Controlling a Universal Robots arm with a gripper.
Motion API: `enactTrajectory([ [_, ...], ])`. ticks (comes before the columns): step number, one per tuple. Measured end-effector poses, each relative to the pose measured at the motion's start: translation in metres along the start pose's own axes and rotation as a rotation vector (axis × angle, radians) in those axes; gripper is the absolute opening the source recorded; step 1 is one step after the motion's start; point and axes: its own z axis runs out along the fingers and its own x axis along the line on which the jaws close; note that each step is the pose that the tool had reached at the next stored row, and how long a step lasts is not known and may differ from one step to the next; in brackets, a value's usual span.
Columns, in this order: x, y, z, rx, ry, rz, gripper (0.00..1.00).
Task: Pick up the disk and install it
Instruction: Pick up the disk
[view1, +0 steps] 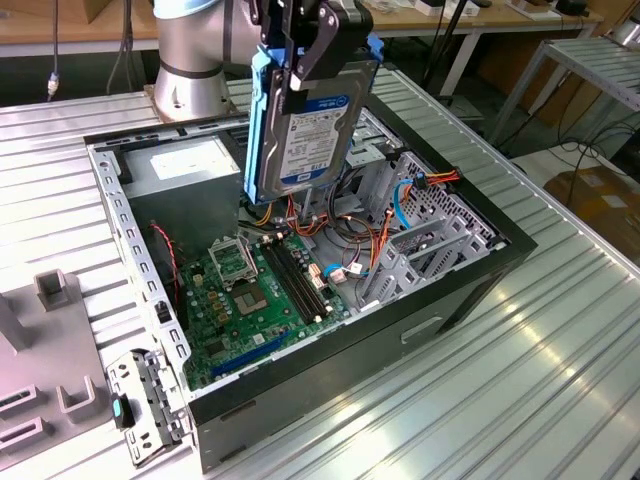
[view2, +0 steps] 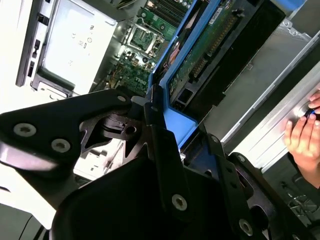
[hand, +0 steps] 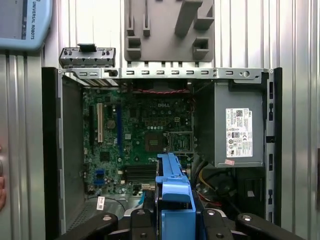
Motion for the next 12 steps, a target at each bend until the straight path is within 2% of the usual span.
enactTrajectory([
  [12,0.0233,-0.0080,0.0005,-0.0016,0.0000,0.005,0.37],
])
